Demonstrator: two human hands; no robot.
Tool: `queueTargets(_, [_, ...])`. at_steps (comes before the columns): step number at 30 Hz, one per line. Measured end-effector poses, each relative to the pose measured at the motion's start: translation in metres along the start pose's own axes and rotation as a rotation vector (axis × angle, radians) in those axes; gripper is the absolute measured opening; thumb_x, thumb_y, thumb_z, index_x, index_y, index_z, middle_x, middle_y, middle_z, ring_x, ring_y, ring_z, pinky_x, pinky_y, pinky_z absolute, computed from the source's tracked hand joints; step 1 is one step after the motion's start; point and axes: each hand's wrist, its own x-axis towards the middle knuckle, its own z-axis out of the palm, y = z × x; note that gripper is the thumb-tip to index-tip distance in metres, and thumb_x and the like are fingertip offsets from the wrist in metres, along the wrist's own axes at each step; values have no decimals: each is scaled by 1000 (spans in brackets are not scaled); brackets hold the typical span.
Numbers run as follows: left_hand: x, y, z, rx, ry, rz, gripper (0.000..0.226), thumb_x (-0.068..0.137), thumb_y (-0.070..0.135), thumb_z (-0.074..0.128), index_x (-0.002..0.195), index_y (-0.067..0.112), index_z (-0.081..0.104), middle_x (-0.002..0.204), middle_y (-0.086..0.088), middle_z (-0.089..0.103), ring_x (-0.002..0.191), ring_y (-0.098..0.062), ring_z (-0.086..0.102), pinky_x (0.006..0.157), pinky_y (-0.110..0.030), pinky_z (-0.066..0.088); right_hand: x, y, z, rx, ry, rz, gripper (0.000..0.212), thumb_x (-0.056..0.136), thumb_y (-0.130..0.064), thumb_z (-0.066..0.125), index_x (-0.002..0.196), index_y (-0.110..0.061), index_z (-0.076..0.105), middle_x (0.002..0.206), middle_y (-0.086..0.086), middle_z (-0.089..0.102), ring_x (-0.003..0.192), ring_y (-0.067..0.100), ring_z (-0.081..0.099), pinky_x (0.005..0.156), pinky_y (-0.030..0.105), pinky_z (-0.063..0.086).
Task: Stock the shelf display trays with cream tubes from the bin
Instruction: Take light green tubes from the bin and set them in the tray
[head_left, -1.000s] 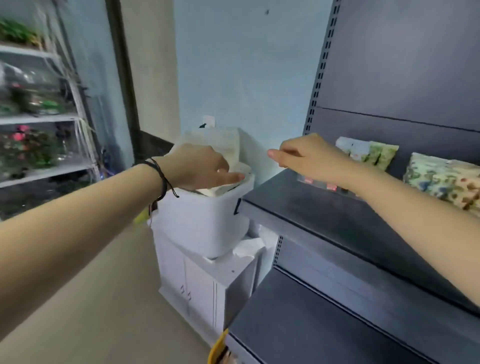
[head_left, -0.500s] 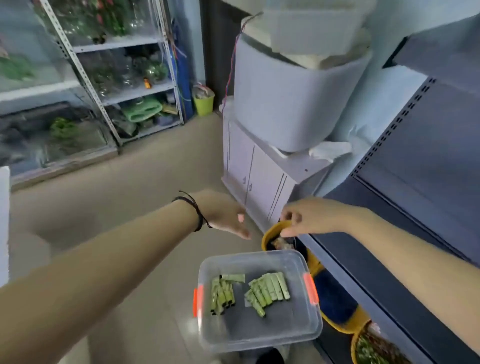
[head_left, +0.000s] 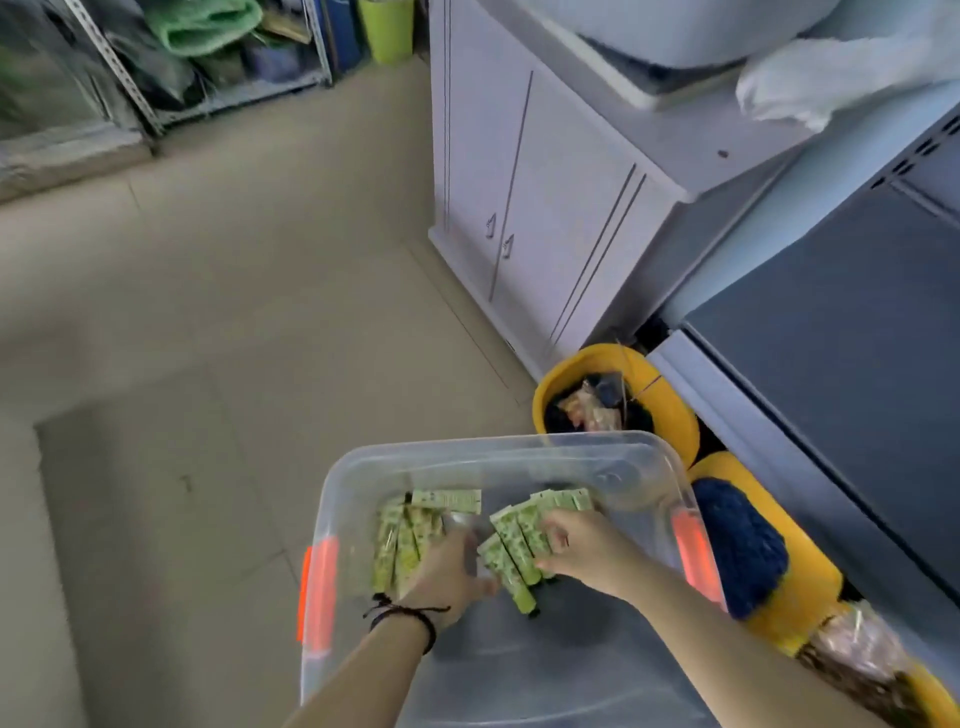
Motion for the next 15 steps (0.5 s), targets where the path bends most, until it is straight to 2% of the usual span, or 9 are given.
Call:
queueTargets(2, [26, -14, 16, -27, 27, -22, 67, 79, 25, 72, 136, 13, 38, 131, -3, 47, 119, -19, 48, 88, -24, 41, 28, 9, 16, 13, 55, -35, 44, 84, -33, 68, 124, -20, 56, 92, -15, 53, 87, 9, 52, 74, 26, 43])
queueTargets(5, [55, -29, 37, -39, 54, 0, 76, 75, 25, 73, 141, 16, 36, 141, -1, 43, 126, -16, 45, 104, -26, 39, 61, 19, 35, -19, 119, -52, 48, 84, -32, 70, 128, -21, 55, 119, -4, 60, 110, 15, 56, 90, 30, 45])
queueTargets(7, [66, -34, 48, -71, 39, 1, 78, 76, 22, 73, 143, 15, 33, 144, 0, 41, 131, -15, 41, 103, -20, 35, 78, 25, 44, -26, 111, -35, 51, 84, -32, 70, 131, -20, 53, 126, 0, 58, 117, 18, 54, 95, 34, 46])
queueTargets(9, [76, -37, 55, -79, 56, 15, 77, 76, 22, 74, 142, 15, 35, 143, 0, 41, 129, -14, 43, 99, -18, 36, 90, 28, 49, -52, 77, -23, 60, 83, -34, 71, 137, -21, 47, 129, 2, 55, 119, 21, 53, 96, 36, 45])
queueTargets(12, [83, -40, 62, 90, 110, 42, 67, 77, 29, 70, 135, 21, 39, 134, 3, 41, 114, -13, 50, 92, -27, 46, 102, 31, 55, -186, 64, -48, 72, 80, -36, 73, 143, -25, 39, 133, 2, 48, 123, 24, 50, 94, 41, 46])
queueTargets(15, [86, -41, 66, 164, 131, 34, 45, 77, 28, 67, 118, 20, 49, 120, 3, 45, 102, -16, 53, 80, -28, 48, 106, 31, 59, -254, 121, -77, 64, 79, -29, 75, 135, -24, 44, 124, 1, 47, 111, 26, 55, 80, 39, 49])
